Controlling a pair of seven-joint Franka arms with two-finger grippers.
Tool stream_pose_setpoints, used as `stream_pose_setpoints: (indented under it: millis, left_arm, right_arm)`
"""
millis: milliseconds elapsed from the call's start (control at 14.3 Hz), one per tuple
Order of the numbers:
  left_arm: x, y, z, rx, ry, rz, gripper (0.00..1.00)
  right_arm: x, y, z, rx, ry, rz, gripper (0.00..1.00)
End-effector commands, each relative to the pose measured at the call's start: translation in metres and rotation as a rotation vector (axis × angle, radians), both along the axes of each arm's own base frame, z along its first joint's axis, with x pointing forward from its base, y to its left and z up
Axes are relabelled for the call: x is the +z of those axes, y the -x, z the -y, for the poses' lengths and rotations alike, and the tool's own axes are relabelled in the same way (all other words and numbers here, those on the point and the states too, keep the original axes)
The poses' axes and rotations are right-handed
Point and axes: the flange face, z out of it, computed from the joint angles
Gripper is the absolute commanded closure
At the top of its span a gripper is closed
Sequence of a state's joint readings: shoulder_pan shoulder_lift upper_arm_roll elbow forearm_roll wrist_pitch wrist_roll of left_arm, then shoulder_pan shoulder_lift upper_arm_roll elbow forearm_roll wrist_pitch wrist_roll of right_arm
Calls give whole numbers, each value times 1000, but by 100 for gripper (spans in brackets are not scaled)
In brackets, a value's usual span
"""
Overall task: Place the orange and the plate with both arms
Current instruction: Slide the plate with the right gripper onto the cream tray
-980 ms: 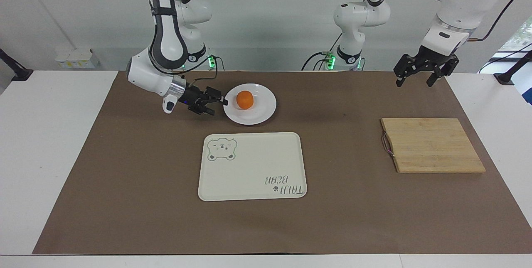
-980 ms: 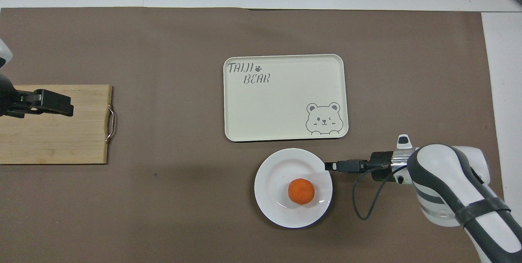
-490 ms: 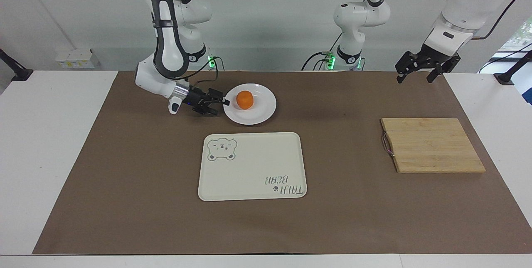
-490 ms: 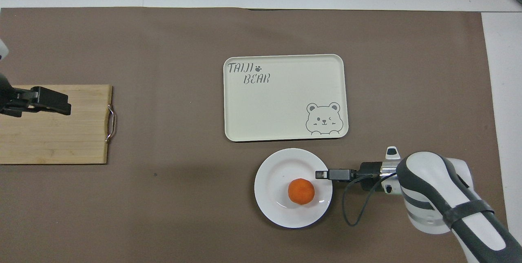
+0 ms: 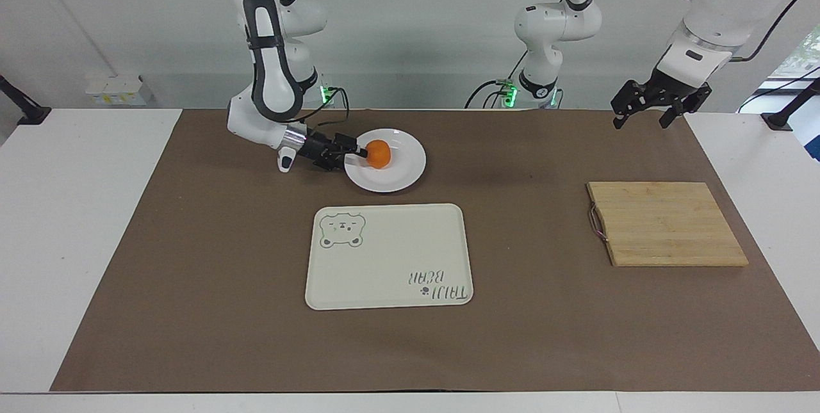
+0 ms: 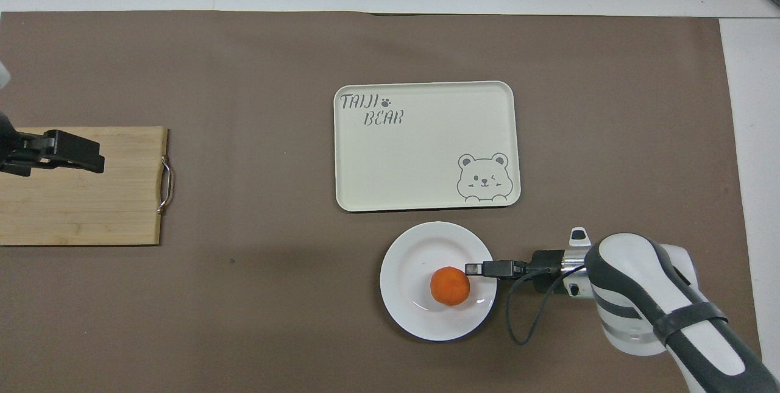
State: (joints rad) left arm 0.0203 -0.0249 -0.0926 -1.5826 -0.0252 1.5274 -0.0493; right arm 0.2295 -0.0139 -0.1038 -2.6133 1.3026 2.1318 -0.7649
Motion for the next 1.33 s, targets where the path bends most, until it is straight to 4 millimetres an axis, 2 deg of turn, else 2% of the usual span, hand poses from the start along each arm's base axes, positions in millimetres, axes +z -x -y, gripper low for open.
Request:
stream_pose_setpoints:
  millis: [0, 70, 140, 280, 350, 700, 1259]
  left_arm:
    - [5, -1, -2, 14, 11, -12, 0]
    - [4, -1, -2, 14, 11, -14, 0]
    - [5, -1, -1, 13, 11, -12, 0]
    - [5, -1, -1, 13, 11, -12, 0]
    - [4, -1, -2, 14, 11, -14, 0]
    - [5, -1, -2, 14, 11, -12, 0]
    - [5, -1, -2, 14, 11, -12, 0]
  right_arm:
    - [-1, 3, 4, -22, -9, 25, 34]
    - [-1, 3, 5, -23, -9, 25, 41]
    - [-2, 3, 5, -23, -8, 24, 53]
    - [-2, 3, 5, -31, -5, 15, 94]
    - [-2, 3, 5, -33, -4, 15, 100]
    - [1, -5, 1, -16, -14, 32, 100]
    - [41, -67, 15, 31, -114, 212, 100]
